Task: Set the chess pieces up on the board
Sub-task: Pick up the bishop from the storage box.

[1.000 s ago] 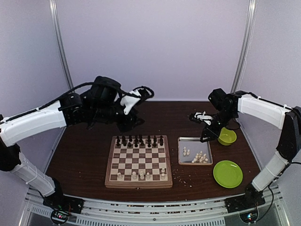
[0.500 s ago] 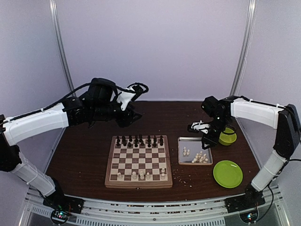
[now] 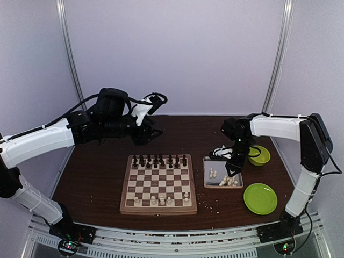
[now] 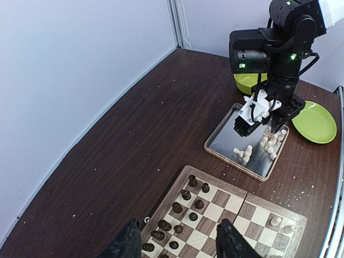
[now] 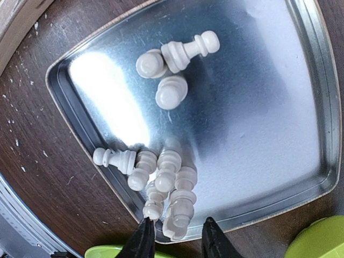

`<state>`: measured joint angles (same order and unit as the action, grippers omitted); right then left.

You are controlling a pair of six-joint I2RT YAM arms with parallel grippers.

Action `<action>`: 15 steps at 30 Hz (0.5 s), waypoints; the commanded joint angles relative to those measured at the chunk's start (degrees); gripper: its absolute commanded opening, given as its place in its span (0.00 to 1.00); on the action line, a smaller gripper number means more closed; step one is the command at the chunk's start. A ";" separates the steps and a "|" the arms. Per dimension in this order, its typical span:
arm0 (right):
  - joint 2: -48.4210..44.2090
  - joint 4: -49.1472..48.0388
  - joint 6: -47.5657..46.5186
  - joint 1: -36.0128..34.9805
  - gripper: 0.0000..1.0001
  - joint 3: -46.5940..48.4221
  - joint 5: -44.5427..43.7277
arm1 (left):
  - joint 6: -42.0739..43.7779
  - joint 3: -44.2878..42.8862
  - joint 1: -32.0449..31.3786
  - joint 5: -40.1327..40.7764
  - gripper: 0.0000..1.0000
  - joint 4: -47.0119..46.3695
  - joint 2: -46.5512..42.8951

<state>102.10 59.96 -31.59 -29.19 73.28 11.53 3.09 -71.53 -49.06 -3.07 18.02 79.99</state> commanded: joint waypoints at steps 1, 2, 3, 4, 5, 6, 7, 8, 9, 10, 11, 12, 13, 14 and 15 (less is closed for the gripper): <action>1.30 -0.36 0.13 -0.17 0.30 1.60 -1.42 | -0.40 -0.80 0.10 -0.33 0.49 -2.33 -0.77; 1.49 -0.51 0.07 -0.17 0.29 1.73 -1.30 | -0.42 -0.81 0.10 -0.30 0.49 -2.29 -0.57; 1.86 -0.61 0.20 -0.16 0.29 1.90 -1.33 | -0.32 -0.81 0.10 -0.21 0.49 -2.29 -0.46; 2.12 -0.76 0.32 -0.21 0.28 2.09 -1.33 | -0.30 -0.88 0.10 -0.20 0.49 -2.21 -0.33; 2.43 -1.03 0.45 -0.18 0.28 2.21 -1.33 | -0.21 -0.89 0.06 -0.22 0.49 -2.14 -0.13; 2.66 -1.25 0.60 -0.18 0.28 2.34 -1.29 | -0.19 -0.89 0.09 -0.20 0.49 -2.12 -0.10; 2.97 -1.45 0.72 -0.18 0.27 2.46 -1.26 | -0.19 -0.94 0.10 -0.18 0.49 -2.12 -0.09; 3.22 -1.59 0.74 -0.19 0.25 2.61 -1.18 | -0.19 -0.90 0.10 -0.18 0.49 -2.11 -0.09; 3.44 -1.65 0.79 -0.17 0.24 2.80 -1.10 | -0.12 -0.90 0.10 -0.18 0.49 -2.07 -0.14; 3.73 -1.68 0.83 -0.17 0.22 2.95 -1.06 | -0.11 -0.96 0.10 -0.18 0.49 -2.03 -0.20; 4.07 -1.63 0.90 -0.21 0.21 3.14 -1.03 | -0.03 -0.98 0.10 -0.12 0.49 -1.98 -0.18; 4.35 -1.52 0.92 -0.19 0.19 3.33 -0.93 | 0.05 -0.98 0.06 -0.11 0.49 -1.94 -0.18; 4.62 -1.39 0.94 -0.11 0.17 3.50 -0.95 | 0.07 -1.03 0.10 -0.09 0.49 -1.94 -0.25; 4.80 -1.29 1.00 -0.14 0.13 3.62 -1.05 | 0.09 -1.07 0.10 -0.16 0.49 -1.90 -0.27; 4.85 -1.28 1.07 -0.16 0.11 3.71 -1.21 | 0.15 -1.07 0.08 -0.22 0.49 -1.87 -0.36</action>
<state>105.78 58.89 -31.27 -29.17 75.26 11.42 3.11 -71.53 -49.06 -3.03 18.02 80.05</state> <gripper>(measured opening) 0.148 0.492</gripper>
